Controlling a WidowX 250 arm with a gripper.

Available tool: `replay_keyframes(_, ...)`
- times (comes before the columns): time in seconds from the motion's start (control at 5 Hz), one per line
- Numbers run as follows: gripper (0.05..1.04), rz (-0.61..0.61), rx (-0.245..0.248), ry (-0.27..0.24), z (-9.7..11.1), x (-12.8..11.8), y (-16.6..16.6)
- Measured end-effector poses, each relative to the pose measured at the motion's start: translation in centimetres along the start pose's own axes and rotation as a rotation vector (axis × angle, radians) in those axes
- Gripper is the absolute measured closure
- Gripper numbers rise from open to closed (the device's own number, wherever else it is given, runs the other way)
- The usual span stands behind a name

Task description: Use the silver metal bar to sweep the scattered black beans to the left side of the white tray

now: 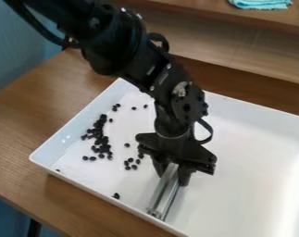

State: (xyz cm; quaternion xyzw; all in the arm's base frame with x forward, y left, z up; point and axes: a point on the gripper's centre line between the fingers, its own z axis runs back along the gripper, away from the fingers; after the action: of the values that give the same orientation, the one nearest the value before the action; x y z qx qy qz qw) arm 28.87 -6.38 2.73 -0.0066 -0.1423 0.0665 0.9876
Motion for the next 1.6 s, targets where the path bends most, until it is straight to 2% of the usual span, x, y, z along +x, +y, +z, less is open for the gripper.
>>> replay_keyframes(0.2, 0.692, 0.028, -0.006, 0.015, 0.1, 0.1, 2.0)
replay_keyframes(0.4, 0.692, 0.084, 0.022, 0.053, 0.4, 1.2, 7.0)
replay_keyframes(0.6, 0.692, 0.088, 0.028, 0.056, 0.9, 2.1, 9.8)
replay_keyframes(0.8, 0.692, 0.109, 0.055, 0.039, 1.2, 2.8, 13.5)
replay_keyframes(1.0, 0.692, 0.109, 0.057, 0.042, 1.2, 3.4, 15.0)
replay_keyframes(1.2, 0.692, 0.125, 0.009, 0.055, 1.8, 3.6, 15.6)
replay_keyframes(1.4, 0.692, 0.145, -0.095, 0.064, 4.5, 4.5, 13.9)
replay_keyframes(1.6, 0.692, 0.114, -0.117, 0.074, 5.0, 4.3, 12.1)
